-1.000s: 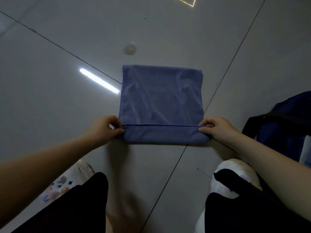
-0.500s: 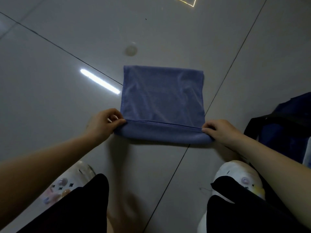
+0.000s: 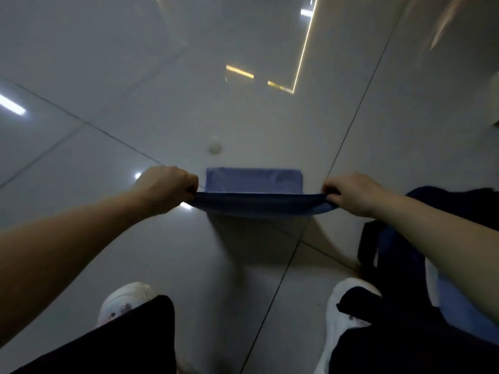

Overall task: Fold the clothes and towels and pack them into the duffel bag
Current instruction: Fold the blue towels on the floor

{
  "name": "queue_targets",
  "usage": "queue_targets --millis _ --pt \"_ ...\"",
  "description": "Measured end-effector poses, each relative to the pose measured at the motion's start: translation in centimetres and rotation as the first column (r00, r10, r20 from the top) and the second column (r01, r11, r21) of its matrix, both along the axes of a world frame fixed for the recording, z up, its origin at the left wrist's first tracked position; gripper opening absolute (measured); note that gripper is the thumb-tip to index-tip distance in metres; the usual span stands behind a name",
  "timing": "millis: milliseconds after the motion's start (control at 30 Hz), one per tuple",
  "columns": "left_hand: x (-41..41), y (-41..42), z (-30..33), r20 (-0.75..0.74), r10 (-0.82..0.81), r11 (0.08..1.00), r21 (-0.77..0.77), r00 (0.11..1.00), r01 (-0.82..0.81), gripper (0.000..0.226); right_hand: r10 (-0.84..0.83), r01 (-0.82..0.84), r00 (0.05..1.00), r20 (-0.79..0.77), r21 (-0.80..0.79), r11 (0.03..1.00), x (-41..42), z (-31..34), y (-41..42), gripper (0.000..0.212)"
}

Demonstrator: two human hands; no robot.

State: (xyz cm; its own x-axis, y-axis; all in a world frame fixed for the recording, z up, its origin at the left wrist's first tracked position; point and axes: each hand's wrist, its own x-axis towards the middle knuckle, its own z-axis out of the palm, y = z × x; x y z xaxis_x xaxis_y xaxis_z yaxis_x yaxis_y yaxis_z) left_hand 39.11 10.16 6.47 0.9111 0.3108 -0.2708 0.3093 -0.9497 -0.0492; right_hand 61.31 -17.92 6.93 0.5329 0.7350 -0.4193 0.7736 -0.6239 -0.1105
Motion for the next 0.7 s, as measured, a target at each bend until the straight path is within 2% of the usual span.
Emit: queue_targets --millis 100,167,233,300,367,467,500,533,600,633,700 --pt "1.0 -0.2 7.4 0.012 -0.013 0.988 0.154 1.0 0.011 0.015 0.055 -0.058 0.981 0.186 0.012 0.998 -0.7 7.0 0.6 0.014" --pt "0.7 -0.8 12.4 0.099 0.021 0.978 0.206 0.995 -0.041 0.014 0.065 -0.083 0.955 0.289 0.051 0.995 -1.4 12.0 0.4 0.013" --pt "-0.1 -1.3 16.7 0.272 0.182 0.972 0.095 0.945 -0.215 0.01 0.022 -0.073 0.929 0.369 0.123 0.99 -2.1 16.3 0.1 0.01" --pt "-0.8 -1.8 20.1 0.439 0.378 0.926 -0.164 0.815 -0.34 0.004 -0.066 -0.025 0.908 0.414 0.21 0.977 -2.9 20.1 -0.1 0.01" --pt "-1.5 -2.5 22.8 0.584 0.452 0.892 -0.303 0.674 -0.336 0.005 -0.208 0.072 0.918 0.337 0.376 0.924 -3.9 23.4 -0.1 0.01" --pt "-3.5 -4.8 24.2 0.752 0.435 0.898 -0.326 0.495 -0.295 0.008 -0.377 0.296 0.926 -0.009 0.637 0.711 -6.0 25.7 -1.2 0.017" --pt "-4.3 -5.5 23.9 0.766 0.434 0.899 -0.328 0.475 -0.292 0.011 -0.386 0.361 0.916 -0.113 0.653 0.665 -6.9 25.7 -2.0 0.019" --pt "-5.1 -6.1 23.4 0.762 0.42 0.905 -0.307 0.493 -0.296 0.012 -0.38 0.399 0.908 -0.175 0.632 0.664 -7.6 25.4 -3.0 0.02" --pt "-6.4 -7.0 22.7 0.749 0.337 0.936 -0.199 0.571 -0.291 0.012 -0.363 0.389 0.917 -0.164 0.56 0.731 -8.4 24.7 -4.8 0.019" --pt "-6.7 -7.3 22.8 0.771 0.299 0.947 -0.167 0.563 -0.275 0.012 -0.359 0.367 0.924 -0.131 0.567 0.738 -8.6 24.9 -5.5 0.016" --pt "-7.2 -8.0 23.9 0.854 0.282 0.95 -0.186 0.438 -0.249 0.012 -0.347 0.324 0.931 -0.113 0.693 0.643 -8.5 25.9 -6.3 0.012"
